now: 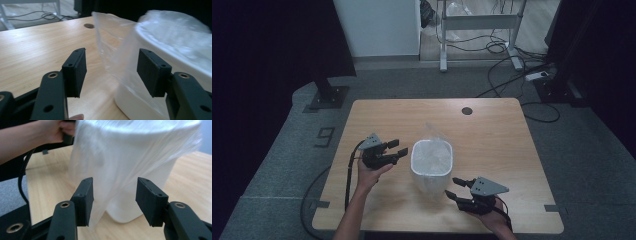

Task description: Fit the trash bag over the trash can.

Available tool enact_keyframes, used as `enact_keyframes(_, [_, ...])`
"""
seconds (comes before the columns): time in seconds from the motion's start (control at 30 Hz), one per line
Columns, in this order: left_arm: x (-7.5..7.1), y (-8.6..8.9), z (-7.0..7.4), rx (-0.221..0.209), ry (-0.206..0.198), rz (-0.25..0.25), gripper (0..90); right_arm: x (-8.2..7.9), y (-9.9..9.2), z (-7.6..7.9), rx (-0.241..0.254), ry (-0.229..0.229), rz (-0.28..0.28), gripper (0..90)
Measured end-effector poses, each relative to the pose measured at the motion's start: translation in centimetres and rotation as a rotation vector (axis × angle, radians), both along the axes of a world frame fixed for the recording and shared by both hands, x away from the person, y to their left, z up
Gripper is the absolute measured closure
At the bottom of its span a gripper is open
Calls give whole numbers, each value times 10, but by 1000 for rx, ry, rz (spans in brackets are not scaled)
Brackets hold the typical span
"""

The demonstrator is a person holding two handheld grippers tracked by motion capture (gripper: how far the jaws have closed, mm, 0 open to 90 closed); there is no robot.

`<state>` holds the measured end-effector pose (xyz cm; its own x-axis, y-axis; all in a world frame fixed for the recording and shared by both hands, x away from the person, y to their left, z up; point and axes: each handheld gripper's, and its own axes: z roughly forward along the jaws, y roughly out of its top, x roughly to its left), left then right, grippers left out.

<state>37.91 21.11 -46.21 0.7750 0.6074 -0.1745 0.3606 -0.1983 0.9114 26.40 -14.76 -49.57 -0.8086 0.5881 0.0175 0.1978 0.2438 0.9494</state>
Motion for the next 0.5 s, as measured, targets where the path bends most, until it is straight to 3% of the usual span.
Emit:
enact_keyframes(0.13, [-12, 1, -2, 11, -3, -67, 406, 13, -3, 9, 16, -5, -1, 481])
enact_keyframes(0.3, [-21, 3, -5, -1, -6, -107, 417, 19, -4, 14, 35, 0, 22, 501])
enact_keyframes(0.5, [-27, 1, -10, 20, -2, -173, 426, 25, -2, 16, 35, 4, 34, 646])
